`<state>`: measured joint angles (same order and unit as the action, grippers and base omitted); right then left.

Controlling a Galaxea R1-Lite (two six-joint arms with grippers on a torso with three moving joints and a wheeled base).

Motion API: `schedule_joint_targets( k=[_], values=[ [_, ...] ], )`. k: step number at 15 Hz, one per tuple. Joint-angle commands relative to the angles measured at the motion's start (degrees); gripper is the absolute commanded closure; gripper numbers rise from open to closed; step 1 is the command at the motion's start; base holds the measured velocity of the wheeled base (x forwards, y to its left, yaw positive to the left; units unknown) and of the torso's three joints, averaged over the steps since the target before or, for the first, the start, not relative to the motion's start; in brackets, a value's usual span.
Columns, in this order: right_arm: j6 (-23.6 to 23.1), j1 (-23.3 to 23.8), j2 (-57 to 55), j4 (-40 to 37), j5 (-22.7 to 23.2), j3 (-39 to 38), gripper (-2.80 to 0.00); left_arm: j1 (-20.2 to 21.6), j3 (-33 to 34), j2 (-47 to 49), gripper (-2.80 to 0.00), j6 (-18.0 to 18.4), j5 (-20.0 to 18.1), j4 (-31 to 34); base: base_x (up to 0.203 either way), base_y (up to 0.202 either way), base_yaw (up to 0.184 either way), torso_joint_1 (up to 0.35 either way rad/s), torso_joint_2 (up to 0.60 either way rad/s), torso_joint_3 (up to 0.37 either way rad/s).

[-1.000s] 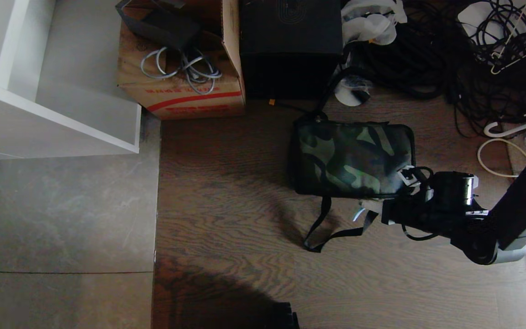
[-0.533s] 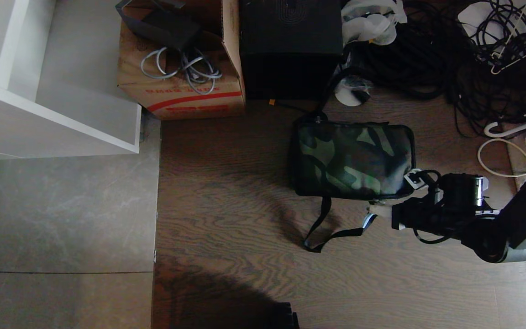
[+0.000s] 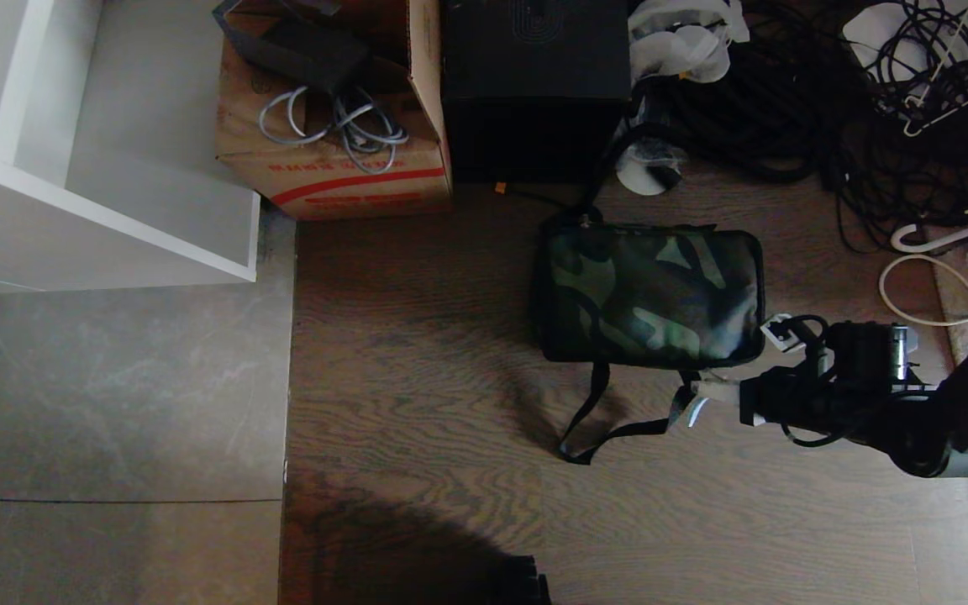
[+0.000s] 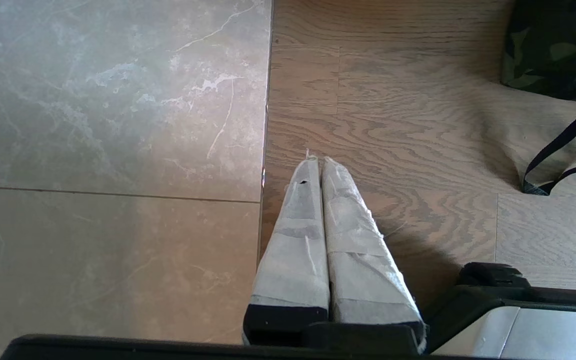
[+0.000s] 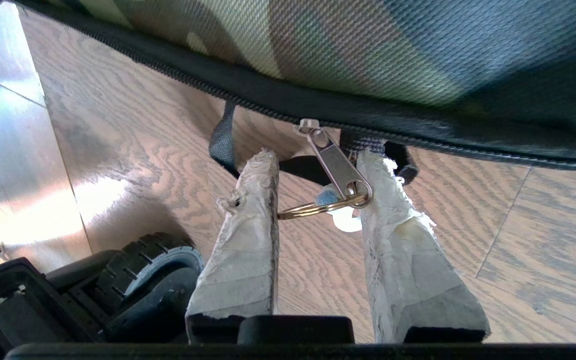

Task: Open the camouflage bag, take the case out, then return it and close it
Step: Open the top of the storage box

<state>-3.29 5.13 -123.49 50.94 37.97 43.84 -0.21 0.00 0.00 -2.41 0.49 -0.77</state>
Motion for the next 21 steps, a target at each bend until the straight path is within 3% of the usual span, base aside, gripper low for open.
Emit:
schedule_joint_targets(
  k=[1, 17, 21],
  values=[
    [-0.05, 0.85, -0.23, 0.22, 0.35, 0.65, 0.0, 0.03, 0.04, 0.0, 0.0, -0.05, 0.04, -0.02, 0.0, 0.0, 0.0, 0.0, 0.0, 0.0],
    [-0.61, 8.65, -0.59, -9.89, 5.46, 7.47, 0.0, 0.03, 0.01, 0.0, 0.0, -0.05, 0.04, -0.02, 0.0, 0.0, 0.0, 0.0, 0.0, 0.0],
    [-4.43, 11.17, -1.75, -12.68, 6.24, 9.15, 0.0, 0.03, 0.09, 0.0, 0.0, -0.05, 0.04, -0.02, 0.0, 0.0, 0.0, 0.0, 0.0, 0.0]
  ],
)
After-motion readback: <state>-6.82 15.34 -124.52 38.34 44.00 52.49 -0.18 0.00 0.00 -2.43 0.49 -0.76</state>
